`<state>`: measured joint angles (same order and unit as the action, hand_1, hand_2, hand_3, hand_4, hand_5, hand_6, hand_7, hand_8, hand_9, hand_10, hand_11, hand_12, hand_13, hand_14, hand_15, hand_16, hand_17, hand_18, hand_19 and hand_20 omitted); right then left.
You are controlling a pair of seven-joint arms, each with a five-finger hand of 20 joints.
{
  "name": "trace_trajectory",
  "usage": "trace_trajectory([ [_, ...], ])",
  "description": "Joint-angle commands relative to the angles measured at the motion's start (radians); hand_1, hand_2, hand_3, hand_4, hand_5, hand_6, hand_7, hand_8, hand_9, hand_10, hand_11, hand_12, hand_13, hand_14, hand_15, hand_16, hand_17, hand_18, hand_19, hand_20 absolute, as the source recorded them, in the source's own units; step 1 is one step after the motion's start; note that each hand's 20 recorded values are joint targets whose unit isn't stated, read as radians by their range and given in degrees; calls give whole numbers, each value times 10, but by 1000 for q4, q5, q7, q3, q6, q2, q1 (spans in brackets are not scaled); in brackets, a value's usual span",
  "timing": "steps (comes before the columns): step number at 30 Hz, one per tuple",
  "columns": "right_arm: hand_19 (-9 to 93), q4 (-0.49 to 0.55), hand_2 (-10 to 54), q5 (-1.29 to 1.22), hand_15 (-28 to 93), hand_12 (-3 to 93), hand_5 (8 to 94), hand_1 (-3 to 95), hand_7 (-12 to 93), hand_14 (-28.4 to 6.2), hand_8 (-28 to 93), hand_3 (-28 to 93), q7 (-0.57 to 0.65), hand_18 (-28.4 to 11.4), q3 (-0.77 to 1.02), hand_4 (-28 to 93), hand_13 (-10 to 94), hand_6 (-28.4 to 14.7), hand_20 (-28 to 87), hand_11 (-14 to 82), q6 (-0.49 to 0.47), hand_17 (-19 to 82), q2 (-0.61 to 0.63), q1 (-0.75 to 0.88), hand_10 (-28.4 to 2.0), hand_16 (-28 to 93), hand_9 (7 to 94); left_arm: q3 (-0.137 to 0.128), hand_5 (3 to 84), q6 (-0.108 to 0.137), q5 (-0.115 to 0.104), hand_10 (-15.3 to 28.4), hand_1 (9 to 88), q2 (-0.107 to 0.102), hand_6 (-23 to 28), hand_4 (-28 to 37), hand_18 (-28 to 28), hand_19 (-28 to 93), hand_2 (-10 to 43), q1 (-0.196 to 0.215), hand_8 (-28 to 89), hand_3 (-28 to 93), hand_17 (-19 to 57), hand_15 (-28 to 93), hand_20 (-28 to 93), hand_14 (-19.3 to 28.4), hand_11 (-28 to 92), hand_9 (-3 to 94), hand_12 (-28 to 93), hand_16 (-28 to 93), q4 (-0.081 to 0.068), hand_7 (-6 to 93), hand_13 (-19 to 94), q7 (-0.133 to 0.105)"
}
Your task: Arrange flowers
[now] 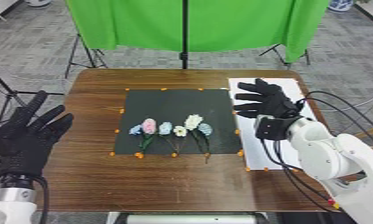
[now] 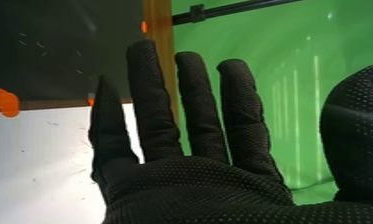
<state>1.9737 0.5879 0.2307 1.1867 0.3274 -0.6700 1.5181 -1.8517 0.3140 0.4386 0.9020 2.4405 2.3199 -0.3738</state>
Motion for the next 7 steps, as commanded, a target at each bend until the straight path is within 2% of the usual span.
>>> trace_trajectory([
  [1,528,10,35,-18,339,128,461,173,159,-184,-134,757,-7,-261,3,-283,414,10,107,100,14,36,-2,11,-128,127,498,3,277,-1,4,185,178,9,37,-283,271,553,64,-1,-107,768,-97,514,106,275,238,296,124,-85,1,156,229,23],
  [6,528,16,36,-15,341,128,461,171,159,-184,-134,757,-13,-261,5,-283,415,10,107,101,22,35,3,22,-128,127,499,-8,277,-4,10,185,178,8,37,-283,271,553,64,-3,-107,768,-97,515,106,276,238,295,124,-86,1,156,229,37],
  [7,528,19,36,-14,341,127,461,171,159,-184,-134,758,-9,-261,13,-283,415,11,108,101,24,35,2,30,-128,127,499,-9,277,-7,13,185,179,10,37,-283,271,553,64,-7,-107,768,-98,515,106,275,238,295,123,-86,0,157,229,46],
])
